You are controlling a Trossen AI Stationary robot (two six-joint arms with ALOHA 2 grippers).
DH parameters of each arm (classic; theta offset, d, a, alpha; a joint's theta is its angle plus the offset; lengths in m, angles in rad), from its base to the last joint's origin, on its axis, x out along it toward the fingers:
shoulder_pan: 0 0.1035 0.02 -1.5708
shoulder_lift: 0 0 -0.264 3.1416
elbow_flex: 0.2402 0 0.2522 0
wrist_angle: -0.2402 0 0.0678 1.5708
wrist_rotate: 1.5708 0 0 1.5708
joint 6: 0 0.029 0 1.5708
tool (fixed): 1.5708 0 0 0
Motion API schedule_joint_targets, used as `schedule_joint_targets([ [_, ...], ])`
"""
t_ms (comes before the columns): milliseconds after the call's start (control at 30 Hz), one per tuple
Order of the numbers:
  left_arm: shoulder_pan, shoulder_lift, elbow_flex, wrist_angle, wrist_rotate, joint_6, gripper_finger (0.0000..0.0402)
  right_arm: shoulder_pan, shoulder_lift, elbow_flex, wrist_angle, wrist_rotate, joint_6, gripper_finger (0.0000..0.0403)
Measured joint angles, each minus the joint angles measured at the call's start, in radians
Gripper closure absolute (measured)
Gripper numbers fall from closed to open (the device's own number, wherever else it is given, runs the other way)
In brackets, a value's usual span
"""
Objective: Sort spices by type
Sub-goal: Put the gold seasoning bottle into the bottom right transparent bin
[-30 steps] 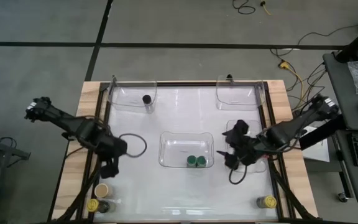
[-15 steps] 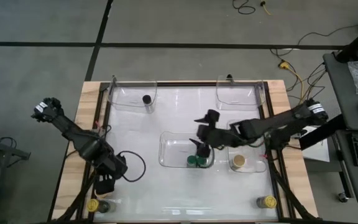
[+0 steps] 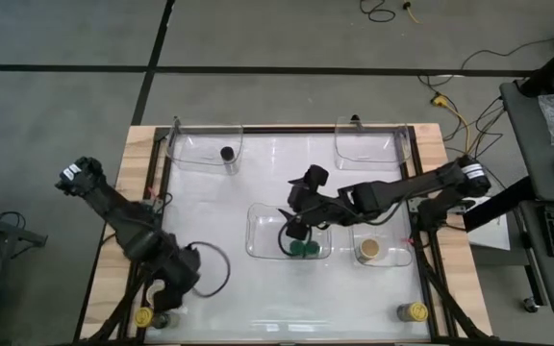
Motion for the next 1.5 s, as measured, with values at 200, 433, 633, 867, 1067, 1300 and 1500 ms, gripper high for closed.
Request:
schedule_joint_targets([
  [200,-0.147,-0.025,-0.057,0.011,-0.049,-0.117,0.0070,-0.001,0.049,0.060,-0.006,0.001,0.001,0.0038],
  [433,-0.285,-0.037,-0.078,0.019,-0.149,-0.214,0.0063,-0.007,0.068,0.064,-0.015,0.035,0.047,0.0038],
  [633,-0.323,-0.050,-0.085,0.019,-0.215,-0.188,0.0061,-0.005,0.062,0.064,-0.021,0.076,0.054,0.0038],
  [867,-0.351,-0.053,-0.095,0.040,-0.248,-0.113,0.0060,-0.001,0.060,0.064,-0.026,0.076,0.046,0.0038],
  [1067,-0.382,-0.029,-0.095,0.067,-0.269,-0.119,0.0060,0.001,0.060,0.064,-0.026,0.074,0.047,0.0038],
  [1300,-0.382,-0.020,-0.112,0.103,-0.284,-0.197,0.0060,0.001,0.060,0.064,-0.024,0.073,0.048,0.0038],
  [1500,-0.383,-0.045,-0.201,0.254,-0.285,-0.265,0.0060,0.001,0.060,0.076,-0.020,0.072,0.049,0.0038],
])
